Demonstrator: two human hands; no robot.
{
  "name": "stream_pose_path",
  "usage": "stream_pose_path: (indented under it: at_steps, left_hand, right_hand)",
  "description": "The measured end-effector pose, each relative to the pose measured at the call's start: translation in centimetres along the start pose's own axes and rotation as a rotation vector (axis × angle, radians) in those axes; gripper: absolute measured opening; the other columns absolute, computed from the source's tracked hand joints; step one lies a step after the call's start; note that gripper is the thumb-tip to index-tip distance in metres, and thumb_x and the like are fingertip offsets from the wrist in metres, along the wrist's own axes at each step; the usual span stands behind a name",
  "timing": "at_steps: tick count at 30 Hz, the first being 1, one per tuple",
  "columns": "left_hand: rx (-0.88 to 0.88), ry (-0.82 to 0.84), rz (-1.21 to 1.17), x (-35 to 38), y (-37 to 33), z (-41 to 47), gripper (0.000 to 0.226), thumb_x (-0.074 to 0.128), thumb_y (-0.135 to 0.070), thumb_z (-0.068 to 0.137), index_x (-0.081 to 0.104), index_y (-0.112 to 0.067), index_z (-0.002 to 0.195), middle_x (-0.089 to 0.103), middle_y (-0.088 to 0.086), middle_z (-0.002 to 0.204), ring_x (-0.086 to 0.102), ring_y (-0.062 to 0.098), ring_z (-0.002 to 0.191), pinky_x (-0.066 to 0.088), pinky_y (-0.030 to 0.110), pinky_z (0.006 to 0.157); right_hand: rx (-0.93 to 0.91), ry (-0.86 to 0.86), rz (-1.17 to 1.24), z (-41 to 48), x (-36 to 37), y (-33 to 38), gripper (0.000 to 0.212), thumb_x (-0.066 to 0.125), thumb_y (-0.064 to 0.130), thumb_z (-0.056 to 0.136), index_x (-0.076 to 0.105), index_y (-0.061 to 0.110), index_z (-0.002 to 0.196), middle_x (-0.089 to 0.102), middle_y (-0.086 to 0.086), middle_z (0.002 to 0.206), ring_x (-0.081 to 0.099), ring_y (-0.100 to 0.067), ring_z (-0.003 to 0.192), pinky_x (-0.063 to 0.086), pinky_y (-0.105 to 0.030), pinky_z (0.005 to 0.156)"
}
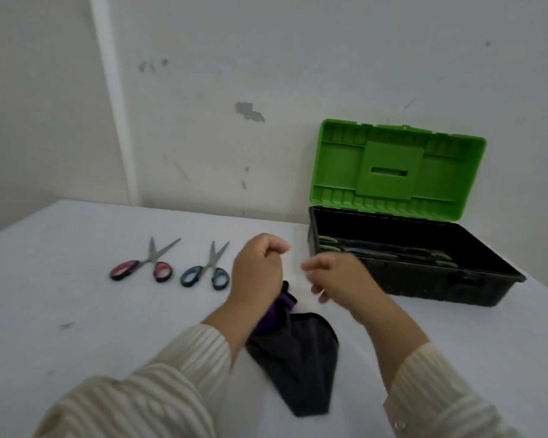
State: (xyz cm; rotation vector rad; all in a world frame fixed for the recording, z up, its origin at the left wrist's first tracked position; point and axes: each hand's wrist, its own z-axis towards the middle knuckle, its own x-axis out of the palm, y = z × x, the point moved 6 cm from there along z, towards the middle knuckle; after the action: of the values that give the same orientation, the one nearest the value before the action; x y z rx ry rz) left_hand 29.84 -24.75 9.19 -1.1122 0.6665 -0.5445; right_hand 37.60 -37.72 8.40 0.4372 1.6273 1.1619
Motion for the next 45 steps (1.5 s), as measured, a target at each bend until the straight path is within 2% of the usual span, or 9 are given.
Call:
stream_pose_path:
  at_steps: [5, 13, 15, 20, 26, 30, 34, 38, 45]
  left_hand:
    - [-0.126, 0.115, 0.718, -6.7, 6.7, 4.9, 0.037, 0.046, -0.005, 0.086, 0.058, -0.015, 0.119, 0.053, 0.008, 0.128, 0.049, 0.026, 0.119, 0.042, 0.031, 0.091]
    - [-0.114, 0.386, 1.242, -6.1, 10.1, 7.3, 0.034, 0.046, -0.011, 0.09, 0.052, -0.007, 0.123, 0.051, 0.012, 0.127, 0.045, 0.031, 0.121, 0.042, 0.037, 0.098]
    - [-0.154, 0.402, 1.187, -5.7, 9.7, 7.5, 0.028, 0.046, -0.011, 0.089, 0.057, -0.006, 0.115, 0.055, 0.013, 0.125, 0.049, 0.031, 0.118, 0.045, 0.036, 0.097]
    - [-0.329, 0.379, 0.549, -7.5, 8.2, 4.7, 0.024, 0.046, -0.009, 0.087, 0.046, -0.013, 0.064, 0.062, 0.022, 0.083, 0.063, 0.028, 0.072, 0.038, 0.024, 0.05]
    - [-0.469, 0.351, -0.261, -9.8, 6.9, -1.9, 0.009, 0.052, 0.002, 0.088, 0.059, -0.004, 0.088, 0.062, 0.012, 0.083, 0.063, 0.021, 0.066, 0.056, 0.034, 0.061]
    - [-0.461, 0.37, -0.278, -10.2, 7.1, -3.4, 0.011, 0.052, -0.003, 0.092, 0.063, -0.003, 0.09, 0.067, 0.008, 0.079, 0.06, 0.017, 0.058, 0.051, 0.03, 0.052]
    - [-0.436, 0.337, -0.145, -11.1, 7.3, -2.9, 0.025, 0.056, -0.019, 0.093, 0.063, -0.006, 0.072, 0.064, -0.003, 0.054, 0.048, 0.01, 0.039, 0.036, 0.022, 0.04]
    - [-0.464, 0.351, -0.163, -11.2, 7.3, -2.7, 0.021, 0.063, -0.018, 0.089, 0.067, -0.006, 0.072, 0.067, 0.001, 0.058, 0.051, 0.013, 0.041, 0.037, 0.021, 0.039]
    - [-0.442, 0.476, -0.063, -9.3, 7.0, -3.8, 0.024, 0.064, -0.021, 0.086, 0.065, -0.008, 0.066, 0.067, 0.002, 0.056, 0.05, 0.017, 0.04, 0.033, 0.021, 0.041]
  right_hand:
    - [-0.018, 0.061, -0.342, -0.9, 6.7, -0.5, 0.04, 0.053, 0.016, 0.08, 0.057, 0.019, 0.12, 0.053, -0.005, 0.113, 0.054, -0.02, 0.099, 0.039, -0.021, 0.081]
    - [-0.214, -0.171, -0.406, -2.6, 6.7, 0.1, 0.022, 0.049, 0.015, 0.088, 0.064, 0.026, 0.099, 0.058, 0.004, 0.094, 0.051, -0.008, 0.077, 0.034, -0.006, 0.061]
    - [-0.251, -0.197, -0.389, -3.0, 6.5, 0.8, 0.023, 0.048, 0.015, 0.09, 0.064, 0.028, 0.098, 0.063, 0.01, 0.091, 0.054, -0.007, 0.081, 0.035, -0.006, 0.064]
    - [-0.261, -0.166, -0.269, -4.4, 7.1, 2.4, 0.024, 0.054, 0.012, 0.084, 0.064, 0.027, 0.1, 0.061, 0.014, 0.08, 0.057, -0.005, 0.079, 0.043, -0.01, 0.069]
    - [-0.245, -0.105, -0.295, -5.3, 9.3, 3.7, 0.032, 0.057, 0.042, 0.085, 0.056, 0.025, 0.112, 0.061, 0.006, 0.1, 0.055, -0.01, 0.09, 0.046, -0.022, 0.083]
    - [-0.293, -0.121, -0.29, -5.4, 9.3, 3.9, 0.015, 0.057, 0.025, 0.087, 0.063, 0.026, 0.101, 0.061, 0.011, 0.086, 0.056, -0.006, 0.081, 0.048, -0.017, 0.075]
    - [-0.265, -0.145, -0.247, -5.1, 8.5, 3.3, 0.019, 0.062, 0.025, 0.084, 0.064, 0.026, 0.103, 0.061, 0.013, 0.084, 0.056, -0.002, 0.08, 0.044, -0.01, 0.071]
    - [-0.232, -0.156, -0.18, -4.4, 6.9, 2.4, 0.031, 0.063, 0.014, 0.083, 0.062, 0.03, 0.11, 0.059, 0.014, 0.091, 0.055, -0.002, 0.083, 0.041, -0.008, 0.072]
    - [-0.477, -0.494, -0.228, -6.1, 4.9, 5.3, 0.031, 0.064, 0.006, 0.08, 0.062, 0.024, 0.105, 0.06, 0.013, 0.086, 0.053, -0.001, 0.079, 0.036, 0.003, 0.076]
